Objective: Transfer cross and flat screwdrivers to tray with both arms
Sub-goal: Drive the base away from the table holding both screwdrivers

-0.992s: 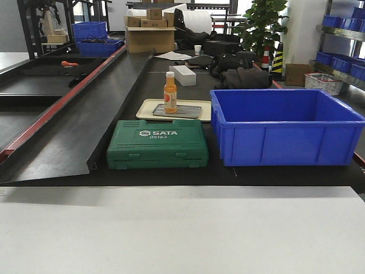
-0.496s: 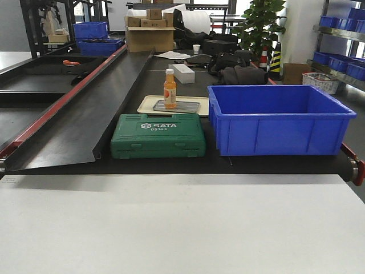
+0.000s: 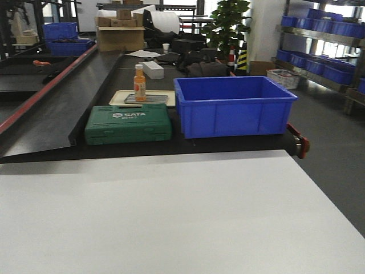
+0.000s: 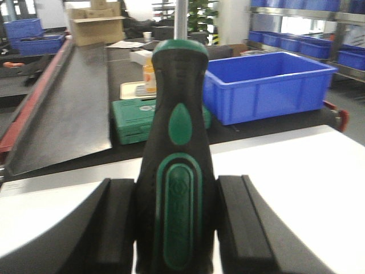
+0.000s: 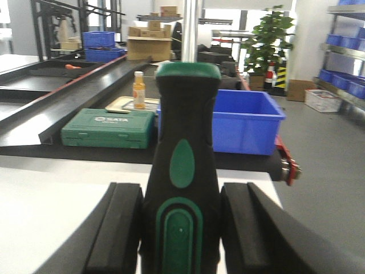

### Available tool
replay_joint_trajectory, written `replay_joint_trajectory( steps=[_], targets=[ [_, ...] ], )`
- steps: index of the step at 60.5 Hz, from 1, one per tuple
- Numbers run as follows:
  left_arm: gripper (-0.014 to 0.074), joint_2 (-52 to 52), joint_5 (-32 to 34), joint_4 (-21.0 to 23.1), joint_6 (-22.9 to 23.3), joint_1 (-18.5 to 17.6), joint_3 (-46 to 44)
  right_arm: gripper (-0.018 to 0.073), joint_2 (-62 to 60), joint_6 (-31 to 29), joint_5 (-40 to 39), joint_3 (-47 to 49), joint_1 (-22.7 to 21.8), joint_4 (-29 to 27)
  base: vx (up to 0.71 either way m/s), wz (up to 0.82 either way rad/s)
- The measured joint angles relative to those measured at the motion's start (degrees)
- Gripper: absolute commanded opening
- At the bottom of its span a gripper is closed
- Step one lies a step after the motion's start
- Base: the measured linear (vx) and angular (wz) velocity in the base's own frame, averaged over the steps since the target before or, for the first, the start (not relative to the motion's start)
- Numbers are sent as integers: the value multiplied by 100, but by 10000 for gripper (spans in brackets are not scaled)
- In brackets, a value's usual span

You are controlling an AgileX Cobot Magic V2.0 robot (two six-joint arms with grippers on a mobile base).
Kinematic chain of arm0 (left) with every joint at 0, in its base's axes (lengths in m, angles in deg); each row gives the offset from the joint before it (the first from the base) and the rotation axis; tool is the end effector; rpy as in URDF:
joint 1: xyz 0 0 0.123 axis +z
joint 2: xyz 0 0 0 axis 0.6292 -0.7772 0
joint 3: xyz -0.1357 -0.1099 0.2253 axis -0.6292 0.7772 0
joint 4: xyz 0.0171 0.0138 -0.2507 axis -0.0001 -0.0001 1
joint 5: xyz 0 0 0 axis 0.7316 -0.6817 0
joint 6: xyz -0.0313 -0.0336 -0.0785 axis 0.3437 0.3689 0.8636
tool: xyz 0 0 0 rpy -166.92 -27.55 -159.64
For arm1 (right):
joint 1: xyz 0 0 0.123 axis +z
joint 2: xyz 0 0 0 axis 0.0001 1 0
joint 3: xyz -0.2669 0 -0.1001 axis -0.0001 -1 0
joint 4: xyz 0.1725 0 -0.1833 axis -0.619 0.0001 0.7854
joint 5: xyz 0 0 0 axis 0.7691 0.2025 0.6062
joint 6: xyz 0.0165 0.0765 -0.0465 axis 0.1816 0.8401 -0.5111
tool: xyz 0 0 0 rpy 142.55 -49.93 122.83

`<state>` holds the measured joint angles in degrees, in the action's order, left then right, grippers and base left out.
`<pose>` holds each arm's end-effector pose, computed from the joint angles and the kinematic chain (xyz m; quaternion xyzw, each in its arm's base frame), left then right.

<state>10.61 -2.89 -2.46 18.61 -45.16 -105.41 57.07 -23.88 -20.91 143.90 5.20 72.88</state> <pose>0.0916 -0.0148 0.4308 0.0590 0.7467 -0.0546 0.6603 0.0535 0.0102 0.4499 -0.0646 0.7224 0.0413 0.6873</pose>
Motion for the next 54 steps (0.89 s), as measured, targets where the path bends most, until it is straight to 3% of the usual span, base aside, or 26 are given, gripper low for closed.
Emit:
replay_joint_trajectory(
  steps=[54],
  targets=[
    [3, 0, -18, 0, 0, 0, 0, -8, -4, 0, 6, 0, 0, 0, -21, -47]
  ],
)
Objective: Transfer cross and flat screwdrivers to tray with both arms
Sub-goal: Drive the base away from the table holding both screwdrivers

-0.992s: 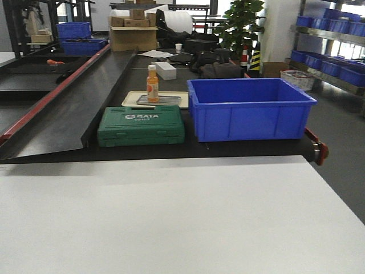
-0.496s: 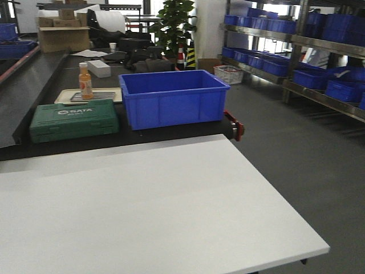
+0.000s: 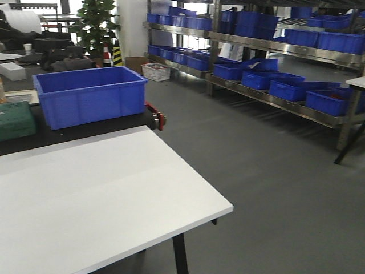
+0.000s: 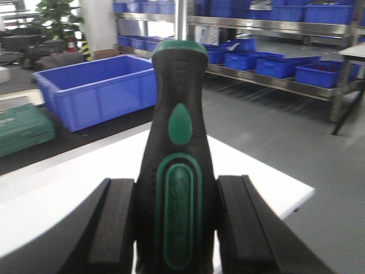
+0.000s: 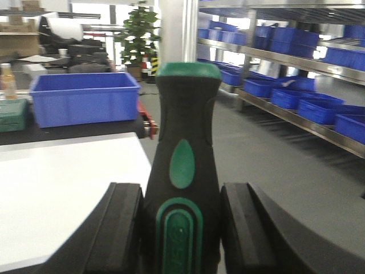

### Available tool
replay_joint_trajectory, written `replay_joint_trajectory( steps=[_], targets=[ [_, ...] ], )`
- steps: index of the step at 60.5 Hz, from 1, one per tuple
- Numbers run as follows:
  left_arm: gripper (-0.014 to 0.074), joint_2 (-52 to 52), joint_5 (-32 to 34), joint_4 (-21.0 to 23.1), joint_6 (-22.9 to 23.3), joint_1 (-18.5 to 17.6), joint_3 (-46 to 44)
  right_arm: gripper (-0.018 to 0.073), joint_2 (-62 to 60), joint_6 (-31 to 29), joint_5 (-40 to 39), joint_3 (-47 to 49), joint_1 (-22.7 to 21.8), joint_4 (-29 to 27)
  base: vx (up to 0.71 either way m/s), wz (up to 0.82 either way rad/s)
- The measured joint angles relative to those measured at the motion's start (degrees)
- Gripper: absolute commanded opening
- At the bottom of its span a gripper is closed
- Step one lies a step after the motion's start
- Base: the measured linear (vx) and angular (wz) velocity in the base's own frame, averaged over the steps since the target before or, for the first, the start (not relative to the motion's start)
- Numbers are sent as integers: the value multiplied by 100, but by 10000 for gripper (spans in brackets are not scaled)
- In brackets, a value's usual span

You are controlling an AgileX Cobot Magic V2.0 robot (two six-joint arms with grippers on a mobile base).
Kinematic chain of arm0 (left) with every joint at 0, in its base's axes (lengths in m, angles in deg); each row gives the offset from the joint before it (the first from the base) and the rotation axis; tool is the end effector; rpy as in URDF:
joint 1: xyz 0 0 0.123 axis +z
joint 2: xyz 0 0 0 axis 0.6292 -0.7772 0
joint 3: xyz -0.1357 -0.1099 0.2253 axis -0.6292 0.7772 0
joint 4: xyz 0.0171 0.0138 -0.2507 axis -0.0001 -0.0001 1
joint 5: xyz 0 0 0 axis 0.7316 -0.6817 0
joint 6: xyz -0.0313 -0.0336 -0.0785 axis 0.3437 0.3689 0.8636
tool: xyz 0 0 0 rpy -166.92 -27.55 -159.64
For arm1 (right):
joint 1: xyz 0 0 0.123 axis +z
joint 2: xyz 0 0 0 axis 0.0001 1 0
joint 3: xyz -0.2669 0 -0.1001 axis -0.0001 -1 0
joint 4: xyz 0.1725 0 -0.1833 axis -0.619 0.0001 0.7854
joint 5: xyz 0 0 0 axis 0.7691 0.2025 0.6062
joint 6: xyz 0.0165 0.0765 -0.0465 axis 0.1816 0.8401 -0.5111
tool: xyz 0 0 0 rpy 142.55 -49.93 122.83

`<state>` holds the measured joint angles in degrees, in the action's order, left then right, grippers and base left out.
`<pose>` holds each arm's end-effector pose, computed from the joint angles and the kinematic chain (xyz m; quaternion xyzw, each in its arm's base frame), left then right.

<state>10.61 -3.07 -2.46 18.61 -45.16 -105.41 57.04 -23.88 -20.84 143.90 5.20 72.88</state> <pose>0.0916 -0.0149 0.4306 0.0591 0.7477 -0.0546 0.6591 0.0533 0.0102 0.4499 -0.0647 0.7226 0.0413 0.6870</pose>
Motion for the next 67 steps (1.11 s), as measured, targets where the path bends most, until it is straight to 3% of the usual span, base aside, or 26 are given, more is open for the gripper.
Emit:
replay_joint_trajectory(
  steps=[32, 67],
  targets=[
    [3, 7, -18, 0, 0, 0, 0, -8, 0, 0, 0, 0, 0, 0, -2, -57],
    [3, 7, -18, 0, 0, 0, 0, -8, 0, 0, 0, 0, 0, 0, 22, -67]
  ],
)
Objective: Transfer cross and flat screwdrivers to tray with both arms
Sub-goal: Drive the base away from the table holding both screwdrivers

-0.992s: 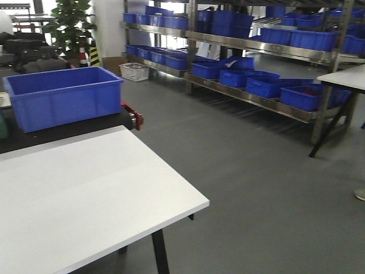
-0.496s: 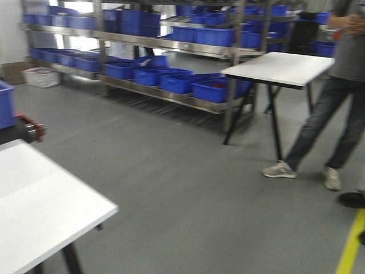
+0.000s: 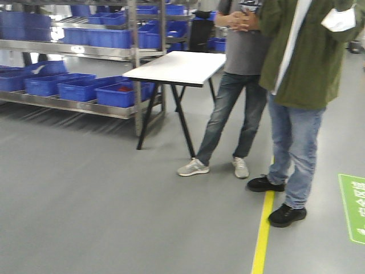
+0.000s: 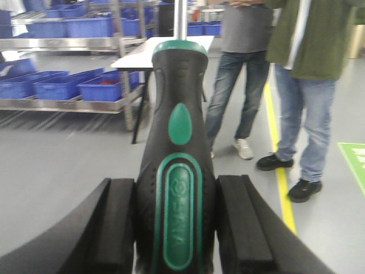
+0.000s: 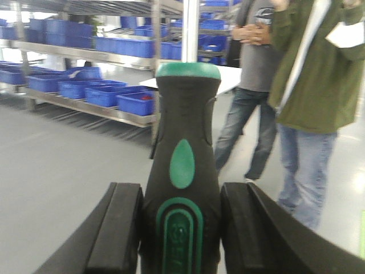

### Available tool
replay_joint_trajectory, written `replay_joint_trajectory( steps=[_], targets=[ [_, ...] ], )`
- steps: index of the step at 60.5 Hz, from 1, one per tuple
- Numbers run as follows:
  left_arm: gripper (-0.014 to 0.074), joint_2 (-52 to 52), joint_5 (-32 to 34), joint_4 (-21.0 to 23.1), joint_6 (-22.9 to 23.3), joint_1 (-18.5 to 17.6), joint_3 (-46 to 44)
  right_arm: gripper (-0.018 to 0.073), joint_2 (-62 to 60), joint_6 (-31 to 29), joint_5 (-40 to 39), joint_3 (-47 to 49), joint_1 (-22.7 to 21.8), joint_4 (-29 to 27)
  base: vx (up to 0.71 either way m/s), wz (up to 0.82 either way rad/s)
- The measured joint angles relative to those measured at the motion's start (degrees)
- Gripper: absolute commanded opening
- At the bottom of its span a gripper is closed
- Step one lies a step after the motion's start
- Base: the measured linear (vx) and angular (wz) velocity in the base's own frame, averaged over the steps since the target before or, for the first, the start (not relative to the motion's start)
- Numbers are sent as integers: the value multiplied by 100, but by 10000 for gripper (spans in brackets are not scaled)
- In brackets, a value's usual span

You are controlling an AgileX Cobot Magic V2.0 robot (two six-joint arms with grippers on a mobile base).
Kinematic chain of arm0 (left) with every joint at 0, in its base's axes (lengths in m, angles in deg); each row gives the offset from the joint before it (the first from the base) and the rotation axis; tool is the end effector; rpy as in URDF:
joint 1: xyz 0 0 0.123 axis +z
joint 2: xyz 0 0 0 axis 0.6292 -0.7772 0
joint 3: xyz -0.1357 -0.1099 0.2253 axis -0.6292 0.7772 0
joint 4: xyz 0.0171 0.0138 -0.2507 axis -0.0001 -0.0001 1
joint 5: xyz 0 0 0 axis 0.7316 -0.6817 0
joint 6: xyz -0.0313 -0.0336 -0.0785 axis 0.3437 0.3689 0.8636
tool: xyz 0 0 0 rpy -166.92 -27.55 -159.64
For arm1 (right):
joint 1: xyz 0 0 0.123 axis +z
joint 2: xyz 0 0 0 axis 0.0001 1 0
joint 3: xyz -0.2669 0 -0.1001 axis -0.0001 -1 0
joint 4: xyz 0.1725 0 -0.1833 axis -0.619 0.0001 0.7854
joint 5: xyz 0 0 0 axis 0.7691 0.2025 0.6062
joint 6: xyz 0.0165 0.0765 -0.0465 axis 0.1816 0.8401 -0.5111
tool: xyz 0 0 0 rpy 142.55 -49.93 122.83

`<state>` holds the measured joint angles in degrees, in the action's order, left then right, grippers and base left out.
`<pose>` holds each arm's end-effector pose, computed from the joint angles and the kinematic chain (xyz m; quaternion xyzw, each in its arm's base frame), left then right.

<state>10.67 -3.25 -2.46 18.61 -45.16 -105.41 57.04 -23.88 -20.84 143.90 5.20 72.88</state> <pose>0.0912 -0.0148 0.4304 0.0593 0.7484 -0.0546 0.6583 0.0533 0.0102 0.4499 -0.0647 0.7226 0.0413 0.6870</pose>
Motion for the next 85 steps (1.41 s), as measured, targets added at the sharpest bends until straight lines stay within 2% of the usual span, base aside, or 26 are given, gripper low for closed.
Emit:
replay_joint_trajectory(
  steps=[49, 85],
  targets=[
    [3, 0, -1, 5, 0, 0, 0, -8, 0, 0, 0, 0, 0, -1, 44, -3],
    [3, 0, -6, 5, 0, 0, 0, -8, 0, 0, 0, 0, 0, -1, 55, 25]
  ],
)
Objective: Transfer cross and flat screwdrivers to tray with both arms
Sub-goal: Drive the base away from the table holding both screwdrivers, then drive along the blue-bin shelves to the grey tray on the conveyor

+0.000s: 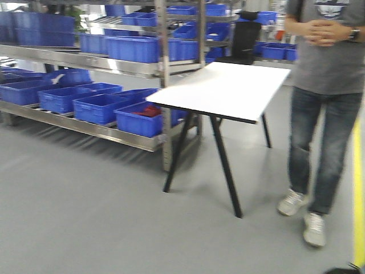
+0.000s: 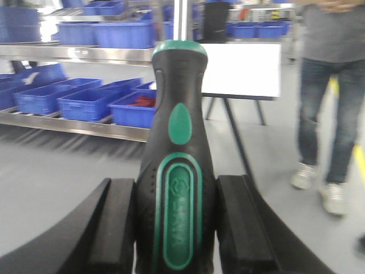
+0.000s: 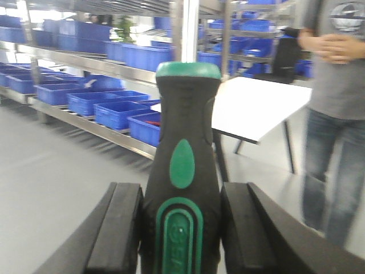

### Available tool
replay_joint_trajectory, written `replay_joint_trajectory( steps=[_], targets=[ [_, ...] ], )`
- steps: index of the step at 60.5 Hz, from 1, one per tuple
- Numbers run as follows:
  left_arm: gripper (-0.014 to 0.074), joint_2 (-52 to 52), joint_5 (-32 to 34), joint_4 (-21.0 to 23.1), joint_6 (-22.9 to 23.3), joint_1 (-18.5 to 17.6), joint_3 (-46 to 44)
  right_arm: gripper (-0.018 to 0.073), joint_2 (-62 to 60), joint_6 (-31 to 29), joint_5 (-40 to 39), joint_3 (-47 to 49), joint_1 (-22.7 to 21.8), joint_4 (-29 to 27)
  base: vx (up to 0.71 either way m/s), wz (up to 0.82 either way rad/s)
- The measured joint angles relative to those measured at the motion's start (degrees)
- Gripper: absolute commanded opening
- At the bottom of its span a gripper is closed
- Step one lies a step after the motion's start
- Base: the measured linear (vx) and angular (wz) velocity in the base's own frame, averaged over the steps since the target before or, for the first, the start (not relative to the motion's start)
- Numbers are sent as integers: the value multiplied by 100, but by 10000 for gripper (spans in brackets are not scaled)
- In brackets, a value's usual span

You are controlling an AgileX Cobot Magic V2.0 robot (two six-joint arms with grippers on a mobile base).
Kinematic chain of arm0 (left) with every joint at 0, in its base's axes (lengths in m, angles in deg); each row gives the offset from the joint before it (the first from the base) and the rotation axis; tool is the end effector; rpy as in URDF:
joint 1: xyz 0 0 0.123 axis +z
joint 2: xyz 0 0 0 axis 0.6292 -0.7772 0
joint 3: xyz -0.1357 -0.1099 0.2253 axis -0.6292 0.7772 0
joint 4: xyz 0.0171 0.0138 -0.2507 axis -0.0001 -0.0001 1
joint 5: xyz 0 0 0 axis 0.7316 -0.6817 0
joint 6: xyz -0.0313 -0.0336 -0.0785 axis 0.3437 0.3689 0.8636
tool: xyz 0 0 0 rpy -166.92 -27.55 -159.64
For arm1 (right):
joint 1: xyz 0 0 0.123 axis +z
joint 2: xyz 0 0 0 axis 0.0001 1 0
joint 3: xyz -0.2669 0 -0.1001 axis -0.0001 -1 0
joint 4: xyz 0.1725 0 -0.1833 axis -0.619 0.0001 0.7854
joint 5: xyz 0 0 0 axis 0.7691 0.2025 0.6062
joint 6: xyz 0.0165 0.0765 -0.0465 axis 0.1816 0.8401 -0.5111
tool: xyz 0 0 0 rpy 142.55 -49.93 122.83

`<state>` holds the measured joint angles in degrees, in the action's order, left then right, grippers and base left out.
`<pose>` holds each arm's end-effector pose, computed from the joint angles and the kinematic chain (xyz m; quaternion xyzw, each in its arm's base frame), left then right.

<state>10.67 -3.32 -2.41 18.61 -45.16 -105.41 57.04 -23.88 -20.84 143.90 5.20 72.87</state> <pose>0.0912 -0.0149 0.4303 0.0592 0.7488 -0.0550 0.6579 0.0533 0.0102 0.4499 -0.0647 0.7226 0.0414 0.6870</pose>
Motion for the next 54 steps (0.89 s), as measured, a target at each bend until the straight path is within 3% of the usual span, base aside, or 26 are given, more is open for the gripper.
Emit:
replay_joint_trajectory(
  steps=[54],
  targets=[
    [3, 0, 5, 11, 0, 0, 0, -8, 0, 0, 7, 0, 0, 18, 57, 66]
  ],
)
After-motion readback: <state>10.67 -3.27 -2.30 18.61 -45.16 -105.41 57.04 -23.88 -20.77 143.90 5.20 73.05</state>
